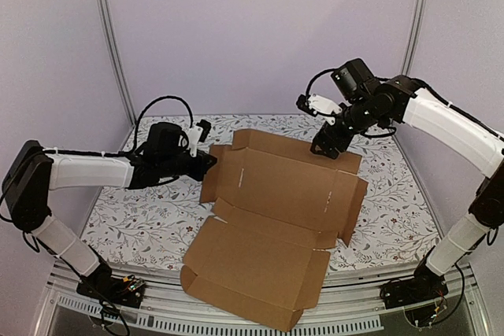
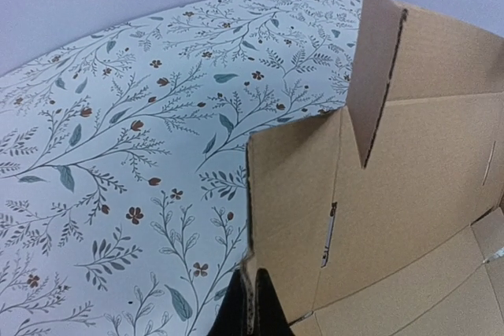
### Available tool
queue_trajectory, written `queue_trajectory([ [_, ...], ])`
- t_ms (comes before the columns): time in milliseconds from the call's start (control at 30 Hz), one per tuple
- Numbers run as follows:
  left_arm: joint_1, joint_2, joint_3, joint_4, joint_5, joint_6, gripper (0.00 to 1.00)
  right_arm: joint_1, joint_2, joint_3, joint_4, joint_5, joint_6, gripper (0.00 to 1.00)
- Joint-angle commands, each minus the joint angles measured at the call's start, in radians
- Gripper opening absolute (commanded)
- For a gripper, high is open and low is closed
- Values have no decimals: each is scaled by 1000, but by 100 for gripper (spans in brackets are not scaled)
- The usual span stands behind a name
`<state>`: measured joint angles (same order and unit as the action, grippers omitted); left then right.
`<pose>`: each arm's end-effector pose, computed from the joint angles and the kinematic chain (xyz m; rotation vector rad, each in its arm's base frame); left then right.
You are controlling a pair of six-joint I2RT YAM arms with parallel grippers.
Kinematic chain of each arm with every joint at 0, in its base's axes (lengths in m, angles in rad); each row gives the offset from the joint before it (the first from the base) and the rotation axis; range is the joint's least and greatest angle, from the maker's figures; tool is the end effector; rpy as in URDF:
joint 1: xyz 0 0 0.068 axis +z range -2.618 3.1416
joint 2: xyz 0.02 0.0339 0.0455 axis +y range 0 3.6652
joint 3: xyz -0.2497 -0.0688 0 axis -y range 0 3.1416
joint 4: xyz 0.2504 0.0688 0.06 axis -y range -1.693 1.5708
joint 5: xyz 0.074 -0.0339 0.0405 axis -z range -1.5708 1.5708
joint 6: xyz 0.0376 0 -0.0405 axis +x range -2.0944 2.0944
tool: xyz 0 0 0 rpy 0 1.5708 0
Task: Fold the paper box
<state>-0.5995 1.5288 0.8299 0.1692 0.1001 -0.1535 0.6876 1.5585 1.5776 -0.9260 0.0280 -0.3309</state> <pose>0.2753 -0.1927 0.1915 0.5348 2.0795 -0.5524 0.2595 0.2117 0.3401 -1.1990 2.1720 0.1175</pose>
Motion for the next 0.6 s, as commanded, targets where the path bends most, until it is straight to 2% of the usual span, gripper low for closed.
queue_trajectory([
  [0,-19,-23,-43,70,17,12,0,-25,86,93,-33,-85,-50,81],
  [267,-23,-58,-105,116,1,8,0,-69,234,231,-166,-167,-85,78],
  [567,-25,-89,-131,131,-6,21,0,-94,283,248,-219,-249,-85,60],
])
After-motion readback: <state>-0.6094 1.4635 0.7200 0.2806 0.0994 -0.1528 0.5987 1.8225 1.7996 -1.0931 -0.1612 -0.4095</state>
